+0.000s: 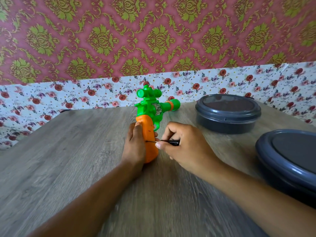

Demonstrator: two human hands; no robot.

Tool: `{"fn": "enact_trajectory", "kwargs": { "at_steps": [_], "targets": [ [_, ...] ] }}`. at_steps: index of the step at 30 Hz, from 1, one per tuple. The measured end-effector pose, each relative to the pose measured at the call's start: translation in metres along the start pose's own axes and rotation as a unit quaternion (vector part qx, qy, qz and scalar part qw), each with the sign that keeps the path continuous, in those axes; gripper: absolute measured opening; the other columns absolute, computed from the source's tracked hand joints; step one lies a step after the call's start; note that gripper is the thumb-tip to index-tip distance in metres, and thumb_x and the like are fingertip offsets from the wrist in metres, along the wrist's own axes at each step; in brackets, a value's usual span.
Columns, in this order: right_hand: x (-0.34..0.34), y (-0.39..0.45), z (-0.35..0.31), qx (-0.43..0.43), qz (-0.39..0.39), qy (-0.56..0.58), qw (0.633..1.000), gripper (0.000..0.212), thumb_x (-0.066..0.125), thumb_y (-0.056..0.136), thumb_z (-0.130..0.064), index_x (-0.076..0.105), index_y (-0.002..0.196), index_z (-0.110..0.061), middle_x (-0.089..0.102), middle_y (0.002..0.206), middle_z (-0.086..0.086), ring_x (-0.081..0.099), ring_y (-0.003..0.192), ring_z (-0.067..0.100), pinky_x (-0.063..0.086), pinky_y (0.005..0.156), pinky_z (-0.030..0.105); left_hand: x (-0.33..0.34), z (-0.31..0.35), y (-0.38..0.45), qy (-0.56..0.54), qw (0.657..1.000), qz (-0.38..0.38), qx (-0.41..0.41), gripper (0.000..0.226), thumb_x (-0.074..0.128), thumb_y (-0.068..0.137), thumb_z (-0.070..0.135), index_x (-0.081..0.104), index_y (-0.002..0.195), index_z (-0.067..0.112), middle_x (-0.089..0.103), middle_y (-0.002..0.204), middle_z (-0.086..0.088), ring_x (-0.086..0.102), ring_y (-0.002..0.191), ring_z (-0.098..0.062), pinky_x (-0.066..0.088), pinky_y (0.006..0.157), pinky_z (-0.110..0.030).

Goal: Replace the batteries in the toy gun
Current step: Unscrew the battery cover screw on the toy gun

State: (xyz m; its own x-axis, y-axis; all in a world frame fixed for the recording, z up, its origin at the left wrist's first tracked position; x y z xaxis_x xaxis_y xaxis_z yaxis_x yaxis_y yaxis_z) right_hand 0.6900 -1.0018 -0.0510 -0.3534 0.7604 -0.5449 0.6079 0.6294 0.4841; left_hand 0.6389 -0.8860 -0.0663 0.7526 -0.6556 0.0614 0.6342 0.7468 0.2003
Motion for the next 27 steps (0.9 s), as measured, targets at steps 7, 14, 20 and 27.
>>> {"fn": "enact_trajectory", "kwargs": {
  "at_steps": [7,14,20,27],
  "targets": [
    [0.005,-0.004,-0.002,-0.034,0.002,0.062,0.998,0.016,0.069,0.081,-0.021,0.057,0.074,-0.013,0.064,0.059,-0.002,0.06,0.055,0.009,0.05,0.058,0.031,0.0,0.004,-0.004,0.012,1.0,-0.005,0.011,0.032,0.025,0.102,0.027,0.046,0.078,0.03,0.055,0.073,0.009,0.058,0.051,0.009,0.048,0.052,-0.014],
    [0.006,-0.006,-0.004,-0.026,-0.035,-0.052,0.998,0.031,0.045,0.092,-0.043,0.049,0.076,-0.017,0.048,0.054,-0.003,0.045,0.052,0.014,0.041,0.056,0.038,0.0,0.003,-0.001,0.006,1.0,0.018,-0.013,0.033,0.027,0.101,0.027,0.046,0.074,0.029,0.053,0.076,0.009,0.052,0.073,-0.008,0.046,0.078,-0.034],
    [0.002,-0.004,-0.009,-0.009,-0.057,-0.079,0.995,0.027,0.048,0.093,-0.036,0.044,0.071,-0.021,0.04,0.055,-0.006,0.04,0.056,0.013,0.036,0.057,0.034,0.002,0.008,-0.006,-0.016,1.0,0.004,-0.017,0.033,0.026,0.102,0.025,0.044,0.074,0.029,0.052,0.069,0.01,0.058,0.05,0.005,0.046,0.048,-0.013],
    [-0.003,-0.001,-0.009,-0.034,-0.009,-0.089,0.995,0.021,0.064,0.084,-0.031,0.051,0.072,-0.019,0.049,0.057,-0.006,0.048,0.057,0.015,0.042,0.056,0.034,0.0,0.004,-0.004,-0.007,1.0,-0.013,-0.004,0.031,0.026,0.101,0.025,0.048,0.079,0.028,0.057,0.071,0.006,0.056,0.045,0.01,0.048,0.05,-0.014]
  ]
}}
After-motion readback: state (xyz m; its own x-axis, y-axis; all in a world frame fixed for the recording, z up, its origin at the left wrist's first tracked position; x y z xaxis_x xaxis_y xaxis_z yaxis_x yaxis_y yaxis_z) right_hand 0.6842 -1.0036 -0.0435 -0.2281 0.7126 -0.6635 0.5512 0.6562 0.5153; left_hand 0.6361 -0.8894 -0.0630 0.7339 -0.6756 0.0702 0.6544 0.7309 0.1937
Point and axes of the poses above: each hand's wrist, its own y-axis towards the middle knuckle, its own x-axis out of the palm, z = x × y, the point moved 1 cm from there along y, towards the middle knuckle
